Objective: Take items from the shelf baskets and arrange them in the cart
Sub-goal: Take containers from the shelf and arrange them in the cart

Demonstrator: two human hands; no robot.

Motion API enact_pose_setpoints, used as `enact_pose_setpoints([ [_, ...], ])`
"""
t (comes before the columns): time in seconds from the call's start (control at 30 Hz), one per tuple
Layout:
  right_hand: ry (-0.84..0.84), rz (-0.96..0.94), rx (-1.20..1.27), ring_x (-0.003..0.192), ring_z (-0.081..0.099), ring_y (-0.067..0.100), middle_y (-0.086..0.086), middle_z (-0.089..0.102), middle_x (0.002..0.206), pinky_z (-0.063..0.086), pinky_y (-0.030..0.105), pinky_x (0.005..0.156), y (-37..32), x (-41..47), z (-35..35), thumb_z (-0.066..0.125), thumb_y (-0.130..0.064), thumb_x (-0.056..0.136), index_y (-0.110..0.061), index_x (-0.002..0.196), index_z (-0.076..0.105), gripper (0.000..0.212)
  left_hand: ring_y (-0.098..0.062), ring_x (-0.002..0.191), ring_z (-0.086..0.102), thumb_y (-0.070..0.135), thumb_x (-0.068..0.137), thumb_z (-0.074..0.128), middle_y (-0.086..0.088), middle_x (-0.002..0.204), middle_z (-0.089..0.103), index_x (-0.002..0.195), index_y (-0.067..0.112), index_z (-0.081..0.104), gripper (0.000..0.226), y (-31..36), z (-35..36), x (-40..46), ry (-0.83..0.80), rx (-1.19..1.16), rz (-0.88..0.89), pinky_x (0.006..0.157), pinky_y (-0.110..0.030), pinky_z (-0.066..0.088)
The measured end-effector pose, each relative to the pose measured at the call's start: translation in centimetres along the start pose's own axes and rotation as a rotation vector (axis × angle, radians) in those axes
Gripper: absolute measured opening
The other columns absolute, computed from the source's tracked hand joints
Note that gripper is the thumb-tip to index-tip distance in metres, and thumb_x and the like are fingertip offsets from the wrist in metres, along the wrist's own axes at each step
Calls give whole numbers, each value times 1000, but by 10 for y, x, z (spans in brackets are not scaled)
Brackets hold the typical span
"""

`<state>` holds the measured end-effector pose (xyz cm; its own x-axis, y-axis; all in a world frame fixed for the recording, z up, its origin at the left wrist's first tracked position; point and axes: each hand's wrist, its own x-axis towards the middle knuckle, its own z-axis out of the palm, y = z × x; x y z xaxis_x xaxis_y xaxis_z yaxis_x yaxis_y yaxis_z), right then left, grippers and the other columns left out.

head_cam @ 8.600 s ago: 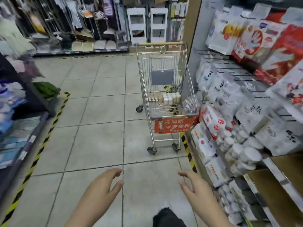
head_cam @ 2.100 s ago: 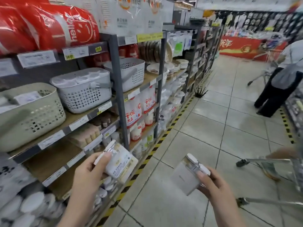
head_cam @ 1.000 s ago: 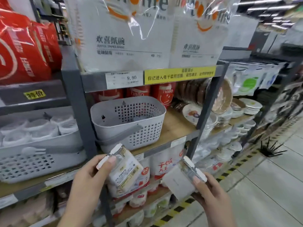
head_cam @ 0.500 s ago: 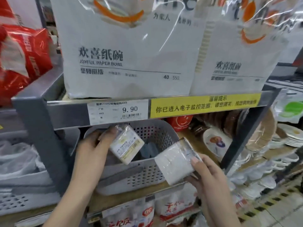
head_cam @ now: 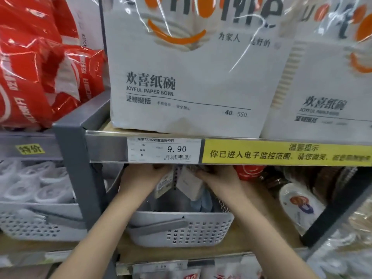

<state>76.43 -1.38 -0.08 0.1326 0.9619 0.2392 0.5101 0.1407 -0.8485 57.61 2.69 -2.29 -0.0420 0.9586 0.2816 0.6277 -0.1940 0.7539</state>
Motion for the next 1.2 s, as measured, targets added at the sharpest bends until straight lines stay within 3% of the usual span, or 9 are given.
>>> enact_pose_setpoints([
  [0.13, -166, 64, -7, 106, 61, 9, -2, 70, 111, 50, 24, 92, 0, 12, 11, 77, -25, 80, -15, 111, 69, 34, -21, 115, 56, 36, 79, 71, 0, 122, 63, 117, 24, 59, 41, 1, 3, 7, -95, 32, 4, 98, -39, 46],
  [0.2, -239, 107, -78, 87, 64, 8, -2, 71, 88, 51, 23, 79, 1, 17, 18, 75, -23, 81, -16, 89, 70, 12, -22, 117, 55, 35, 78, 71, -2, 126, 62, 121, 21, 60, 47, -2, 5, 13, -154, 174, -28, 98, -36, 45],
  [0.27, -274, 139, -128, 74, 62, 8, -3, 66, 73, 51, 26, 72, 4, 24, 25, 74, -25, 81, -19, 72, 65, 14, -22, 113, 57, 42, 78, 68, -4, 122, 64, 120, 18, 62, 48, -5, 8, 16, -243, 349, -69, 93, -31, 47],
  [0.37, -280, 189, -105, 88, 66, 21, 9, 69, 85, 55, 40, 84, 8, 34, 35, 76, -28, 79, -12, 77, 67, 18, -23, 103, 59, 51, 81, 61, -6, 110, 66, 106, 12, 65, 46, -6, 12, 19, -351, 499, -158, 76, -25, 42],
  [0.6, -347, 298, -267, 61, 57, 19, 7, 60, 66, 44, 24, 53, 18, 45, 49, 73, -24, 76, -11, 65, 59, 23, -23, 100, 61, 46, 83, 57, -4, 100, 65, 99, 14, 63, 37, -1, 16, 29, -417, 598, -220, 82, -28, 49],
  [0.73, -376, 263, -463, 90, 64, 23, 7, 62, 87, 39, 25, 62, 25, 49, 47, 77, -24, 70, -10, 83, 61, 26, -26, 93, 66, 30, 85, 63, -10, 100, 65, 95, 10, 59, 22, 13, 22, 34, -576, 507, -316, 65, -24, 50],
  [0.93, -475, 173, -706, 102, 62, 25, 11, 67, 110, 47, 27, 75, 37, 50, 52, 80, -29, 71, -6, 110, 64, 48, -30, 84, 65, 16, 83, 68, -16, 97, 65, 116, -1, 62, 37, 13, 38, 28, -756, 498, -374, 79, -33, 54],
  [1.07, -585, 113, -842, 105, 62, 24, 11, 66, 116, 52, 34, 89, 44, 52, 57, 80, -33, 73, -8, 119, 63, 54, -31, 109, 62, 21, 86, 69, -18, 123, 61, 124, 0, 57, 45, 6, 42, 27, -827, 500, -396, 93, -39, 52],
  [1.2, -707, -5, -872, 121, 52, 25, 8, 56, 133, 45, 36, 100, 43, 54, 56, 79, -38, 74, -16, 134, 51, 70, -33, 113, 60, 24, 86, 69, -17, 129, 57, 128, 2, 52, 51, 0, 43, 31, -851, 419, -444, 97, -41, 49],
])
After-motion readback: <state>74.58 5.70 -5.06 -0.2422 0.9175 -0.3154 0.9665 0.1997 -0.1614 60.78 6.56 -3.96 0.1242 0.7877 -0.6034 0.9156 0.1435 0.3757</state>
